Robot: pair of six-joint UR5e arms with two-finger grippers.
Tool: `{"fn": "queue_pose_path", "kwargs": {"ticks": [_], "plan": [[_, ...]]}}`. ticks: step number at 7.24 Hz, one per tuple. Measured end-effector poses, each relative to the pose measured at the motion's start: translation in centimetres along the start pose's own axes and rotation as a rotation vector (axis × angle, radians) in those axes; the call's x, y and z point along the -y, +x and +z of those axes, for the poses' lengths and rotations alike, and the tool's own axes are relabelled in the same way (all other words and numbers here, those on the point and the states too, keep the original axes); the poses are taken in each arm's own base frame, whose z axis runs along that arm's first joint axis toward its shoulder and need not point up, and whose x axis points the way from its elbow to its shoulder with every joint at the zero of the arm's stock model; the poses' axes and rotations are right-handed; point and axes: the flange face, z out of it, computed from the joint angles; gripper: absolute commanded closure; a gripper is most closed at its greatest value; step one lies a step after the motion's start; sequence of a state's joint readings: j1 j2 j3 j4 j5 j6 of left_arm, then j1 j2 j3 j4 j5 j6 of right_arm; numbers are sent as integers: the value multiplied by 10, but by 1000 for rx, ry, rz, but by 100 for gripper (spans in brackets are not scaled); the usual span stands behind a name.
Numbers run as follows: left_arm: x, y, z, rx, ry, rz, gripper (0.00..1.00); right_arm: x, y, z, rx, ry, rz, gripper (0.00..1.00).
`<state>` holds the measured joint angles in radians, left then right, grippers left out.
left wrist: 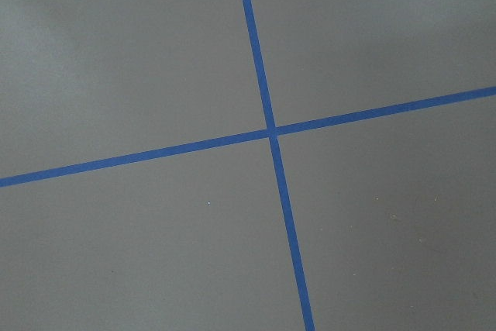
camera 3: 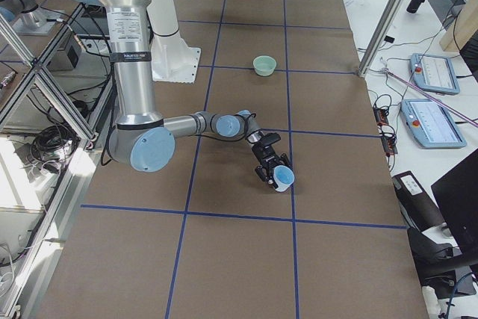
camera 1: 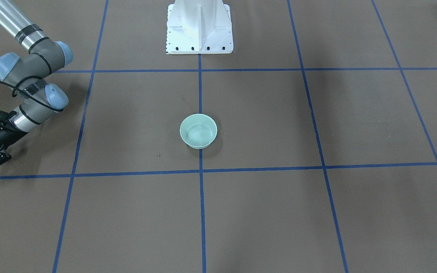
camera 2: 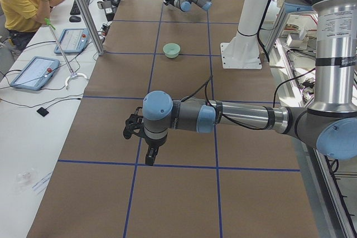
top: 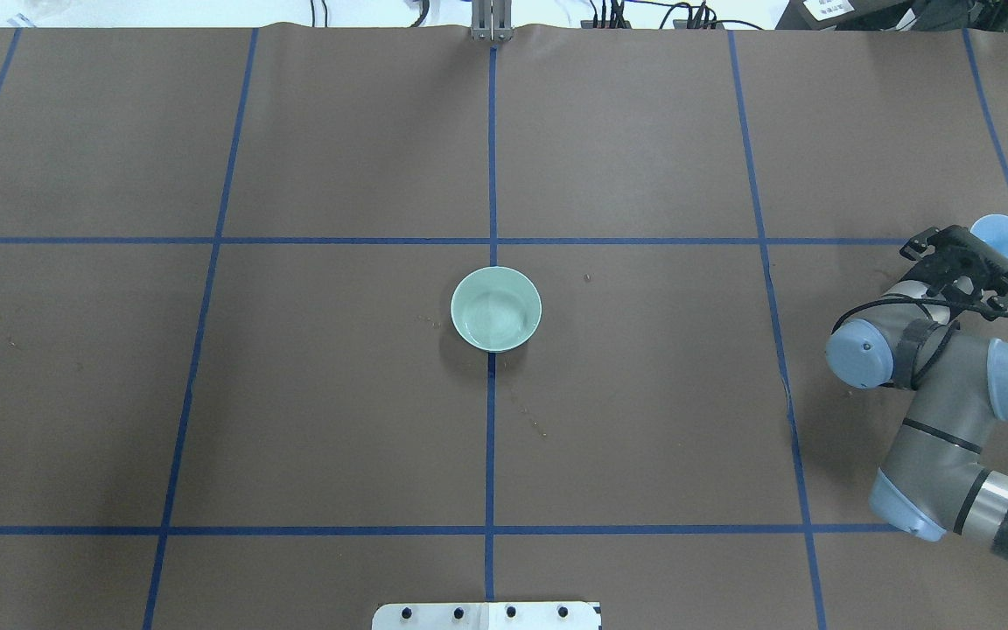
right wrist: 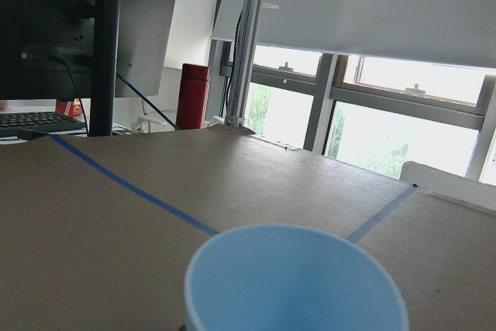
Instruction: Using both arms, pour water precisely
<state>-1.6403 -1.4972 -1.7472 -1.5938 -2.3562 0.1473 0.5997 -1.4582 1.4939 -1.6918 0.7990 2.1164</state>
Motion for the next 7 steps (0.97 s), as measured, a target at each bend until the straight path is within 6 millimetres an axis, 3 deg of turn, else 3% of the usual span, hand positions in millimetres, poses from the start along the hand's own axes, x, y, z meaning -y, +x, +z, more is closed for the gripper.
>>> {"fn": "queue_pose_path", "kwargs": {"ticks": [2, 5, 7], "plan": [[0, 0, 0, 0, 0, 0, 0, 18, -8, -6, 20, 6, 11, 100], [0, -1, 1, 0, -3, -2, 0, 53, -21, -35, 82, -25, -12, 100], [-1, -2, 3, 0, -5, -5, 0, 69, -21, -49, 232, -73, -39, 100]]}}
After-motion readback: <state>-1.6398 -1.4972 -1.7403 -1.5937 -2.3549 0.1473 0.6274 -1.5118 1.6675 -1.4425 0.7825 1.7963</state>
